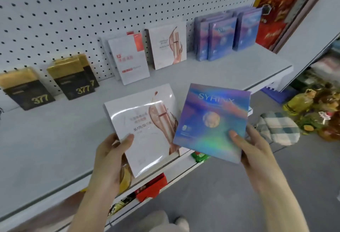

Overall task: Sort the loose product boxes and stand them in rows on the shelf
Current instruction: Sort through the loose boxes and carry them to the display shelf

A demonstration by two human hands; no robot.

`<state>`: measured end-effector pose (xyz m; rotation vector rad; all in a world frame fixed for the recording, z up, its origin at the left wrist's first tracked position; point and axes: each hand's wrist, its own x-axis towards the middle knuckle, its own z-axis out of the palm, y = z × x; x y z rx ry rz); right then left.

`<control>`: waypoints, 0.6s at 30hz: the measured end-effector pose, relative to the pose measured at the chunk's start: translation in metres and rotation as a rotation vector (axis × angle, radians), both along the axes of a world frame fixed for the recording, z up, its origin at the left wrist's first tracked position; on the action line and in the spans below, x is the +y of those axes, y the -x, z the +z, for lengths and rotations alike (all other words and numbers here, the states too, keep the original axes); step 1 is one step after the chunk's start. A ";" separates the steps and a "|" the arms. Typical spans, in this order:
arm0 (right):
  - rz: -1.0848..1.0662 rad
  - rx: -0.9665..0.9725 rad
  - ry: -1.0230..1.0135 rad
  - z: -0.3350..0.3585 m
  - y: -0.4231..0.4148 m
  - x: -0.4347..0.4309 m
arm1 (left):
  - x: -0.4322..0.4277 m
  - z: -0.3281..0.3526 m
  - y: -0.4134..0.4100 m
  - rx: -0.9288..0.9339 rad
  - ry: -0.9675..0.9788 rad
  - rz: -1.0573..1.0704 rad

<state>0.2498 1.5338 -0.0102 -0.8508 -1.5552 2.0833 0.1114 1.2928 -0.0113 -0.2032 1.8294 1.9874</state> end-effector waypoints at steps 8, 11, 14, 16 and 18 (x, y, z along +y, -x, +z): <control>0.122 -0.023 -0.036 -0.009 0.048 0.120 | 0.096 -0.013 0.043 0.104 0.041 0.073; 0.138 -0.043 -0.069 -0.006 0.079 0.169 | 0.139 -0.026 0.083 0.128 0.002 0.103; 0.139 -0.058 -0.093 -0.005 0.112 0.210 | 0.183 -0.042 0.126 0.161 -0.030 0.124; 0.159 -0.060 -0.107 -0.003 0.130 0.230 | 0.205 -0.053 0.150 0.198 -0.050 0.128; 0.185 -0.073 -0.158 0.001 0.149 0.249 | 0.226 -0.062 0.175 0.235 -0.062 0.133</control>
